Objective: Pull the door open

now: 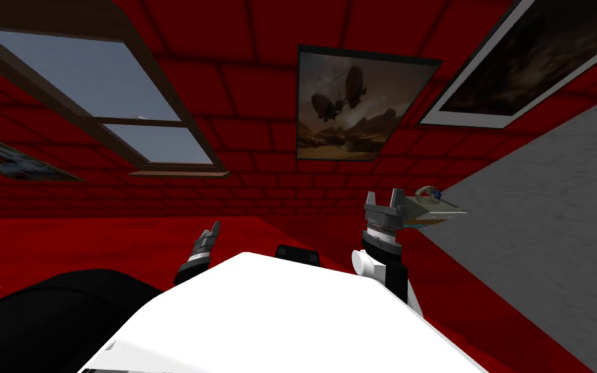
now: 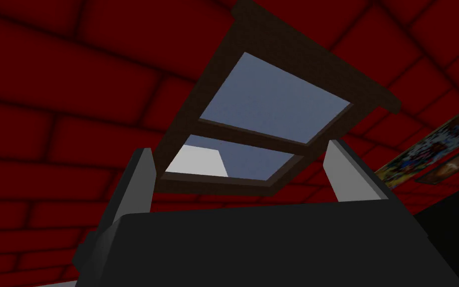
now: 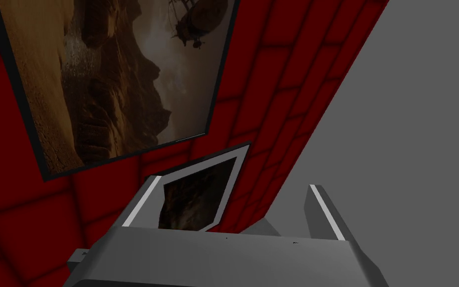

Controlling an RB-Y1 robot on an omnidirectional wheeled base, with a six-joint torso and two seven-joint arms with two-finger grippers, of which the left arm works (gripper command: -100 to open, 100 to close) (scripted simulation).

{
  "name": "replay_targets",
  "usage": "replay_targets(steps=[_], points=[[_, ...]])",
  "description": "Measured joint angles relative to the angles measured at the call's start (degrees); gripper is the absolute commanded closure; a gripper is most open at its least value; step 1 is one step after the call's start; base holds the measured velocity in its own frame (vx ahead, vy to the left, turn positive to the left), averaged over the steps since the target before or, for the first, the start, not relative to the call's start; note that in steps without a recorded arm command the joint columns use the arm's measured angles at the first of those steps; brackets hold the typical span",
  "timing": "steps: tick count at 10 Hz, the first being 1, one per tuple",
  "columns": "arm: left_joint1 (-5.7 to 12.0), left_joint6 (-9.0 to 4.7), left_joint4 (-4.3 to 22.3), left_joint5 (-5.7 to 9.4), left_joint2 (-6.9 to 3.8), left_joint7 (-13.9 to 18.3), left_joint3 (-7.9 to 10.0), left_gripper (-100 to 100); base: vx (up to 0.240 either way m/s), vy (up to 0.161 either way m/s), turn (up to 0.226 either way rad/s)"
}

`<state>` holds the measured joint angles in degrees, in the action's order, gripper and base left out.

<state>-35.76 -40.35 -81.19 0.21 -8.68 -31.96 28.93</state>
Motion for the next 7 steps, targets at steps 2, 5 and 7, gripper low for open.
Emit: replay_targets(steps=[2,5,7], points=[[-0.02,-0.3,1.4,-0.08,-0.09,-1.3,1.04,-100,-0.056,-0.065,0.391],[-0.17,-0.52,2.8,-0.31,0.3,-3.2,2.27,-100,-0.054,-0.04,0.316],[-0.17,-1.22,4.4,-0.38,0.31,-4.2,3.07,-100,-0.051,-0.033,0.377]])
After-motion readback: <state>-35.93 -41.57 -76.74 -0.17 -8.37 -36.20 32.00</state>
